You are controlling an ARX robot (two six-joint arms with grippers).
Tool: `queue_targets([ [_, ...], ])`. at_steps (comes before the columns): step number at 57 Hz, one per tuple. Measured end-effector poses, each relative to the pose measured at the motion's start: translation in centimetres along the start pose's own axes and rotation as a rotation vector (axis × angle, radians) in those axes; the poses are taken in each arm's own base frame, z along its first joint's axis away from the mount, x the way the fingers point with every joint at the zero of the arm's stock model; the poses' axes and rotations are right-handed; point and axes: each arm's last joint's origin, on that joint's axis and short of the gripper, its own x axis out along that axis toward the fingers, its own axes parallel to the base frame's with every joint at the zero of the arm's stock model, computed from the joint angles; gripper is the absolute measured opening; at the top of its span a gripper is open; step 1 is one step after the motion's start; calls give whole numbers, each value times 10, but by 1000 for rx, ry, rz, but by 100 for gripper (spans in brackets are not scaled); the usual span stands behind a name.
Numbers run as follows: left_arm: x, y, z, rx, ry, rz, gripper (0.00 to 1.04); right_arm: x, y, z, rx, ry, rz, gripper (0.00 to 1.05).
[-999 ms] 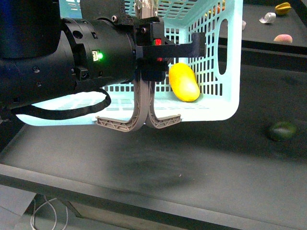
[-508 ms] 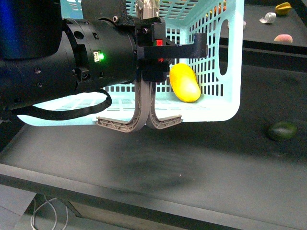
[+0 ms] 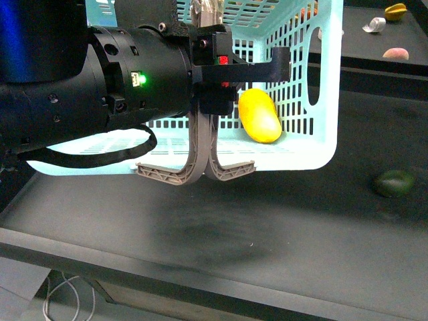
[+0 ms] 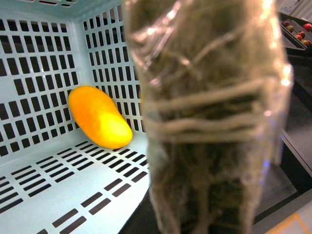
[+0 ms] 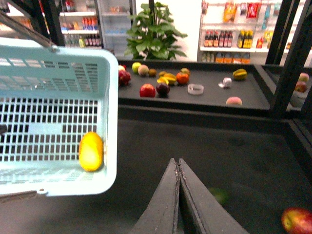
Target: Pick mango with right arm and hold basket with left
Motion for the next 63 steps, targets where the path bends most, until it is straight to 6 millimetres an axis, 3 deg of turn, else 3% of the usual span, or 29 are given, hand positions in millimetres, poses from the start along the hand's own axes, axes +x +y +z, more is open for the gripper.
queue_targets([
  [47, 0, 0, 0, 0, 0, 0, 4, -2, 0, 2, 0, -23, 0, 2],
  [57, 0, 0, 0, 0, 0, 0, 4, -2, 0, 2, -2, -23, 0, 27],
  [63, 0, 0, 0, 0, 0, 0, 4, -2, 0, 2, -2, -22, 0, 50],
])
